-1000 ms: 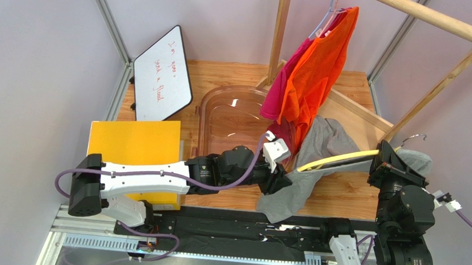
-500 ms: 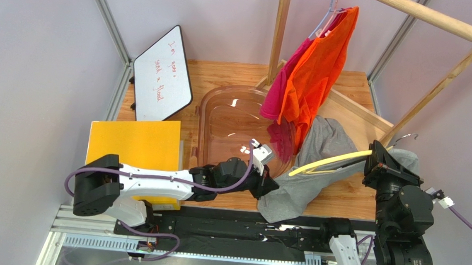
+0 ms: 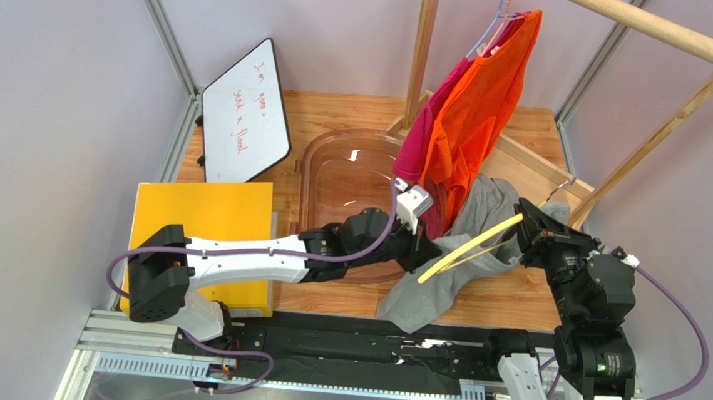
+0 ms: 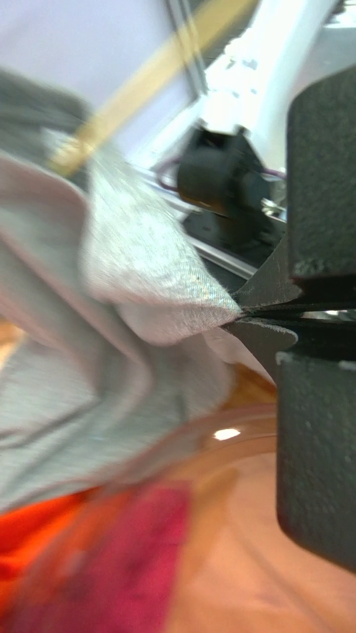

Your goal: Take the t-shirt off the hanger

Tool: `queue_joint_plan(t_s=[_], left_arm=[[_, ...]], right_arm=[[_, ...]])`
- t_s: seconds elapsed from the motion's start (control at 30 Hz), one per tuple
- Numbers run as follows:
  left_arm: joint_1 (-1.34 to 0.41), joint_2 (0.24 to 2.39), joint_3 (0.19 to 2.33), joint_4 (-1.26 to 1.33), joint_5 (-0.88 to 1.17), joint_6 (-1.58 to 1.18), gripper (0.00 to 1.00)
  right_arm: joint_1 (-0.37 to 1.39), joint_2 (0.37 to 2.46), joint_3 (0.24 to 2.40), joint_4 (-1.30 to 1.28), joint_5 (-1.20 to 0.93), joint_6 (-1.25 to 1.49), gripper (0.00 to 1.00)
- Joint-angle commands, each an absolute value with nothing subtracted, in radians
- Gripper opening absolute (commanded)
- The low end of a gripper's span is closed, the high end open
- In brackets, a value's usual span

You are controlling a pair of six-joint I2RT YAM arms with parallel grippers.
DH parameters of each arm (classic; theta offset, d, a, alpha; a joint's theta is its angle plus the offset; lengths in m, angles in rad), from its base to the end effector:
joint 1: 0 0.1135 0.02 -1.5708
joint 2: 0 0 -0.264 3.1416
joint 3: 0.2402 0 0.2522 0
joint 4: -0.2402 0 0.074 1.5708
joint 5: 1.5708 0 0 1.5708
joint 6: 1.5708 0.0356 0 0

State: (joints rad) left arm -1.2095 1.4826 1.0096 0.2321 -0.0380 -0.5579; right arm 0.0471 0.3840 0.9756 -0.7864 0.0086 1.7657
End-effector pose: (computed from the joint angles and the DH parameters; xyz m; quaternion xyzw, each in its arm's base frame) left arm 0.1245 -0.3256 0.2921 0.2407 0.7492 -0.4674 0.4029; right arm 0.0526 0.0022 0.3776 0.5869 0.5024 0.4979 0.3941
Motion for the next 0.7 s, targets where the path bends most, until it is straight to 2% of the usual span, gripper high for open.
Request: queue_joint_plan(t_s=[0.0,0.1,0.23,0.37,0.53,0.67], left_arm=[[-1.189,1.551,1.161,0.204,0.018,-0.502,0.00],[-1.166,1.598,1.232,0.204,0.020,-0.508,0.00],[-1.115,1.664,1.334,0.160,0.041,-0.545,0.00],[-1.098,1.727,1.416,0.141,0.072,-0.531,0.00],[-1.098,1.744,1.329,0.210,0.052,-0.580,0.00],[-1.098,1.770,1.318,0.209,0.011,-0.594,0.00]], right_arm=[[0.043,0.414,1.039,-0.676,-0.141,1.759,0.00],[0.044,0.425,1.035,-0.670,-0.210,1.779,0.00],[0.043,0.457,1.014,-0.622,-0.380,1.943,0.00],[0.044,0.475,1.076,-0.558,-0.361,1.999,0.00],[0.044,0.573,1.230,-0.607,-0.368,1.942,0.00],[0.043,0.555,1.111,-0.551,-0.396,2.054,0.00]])
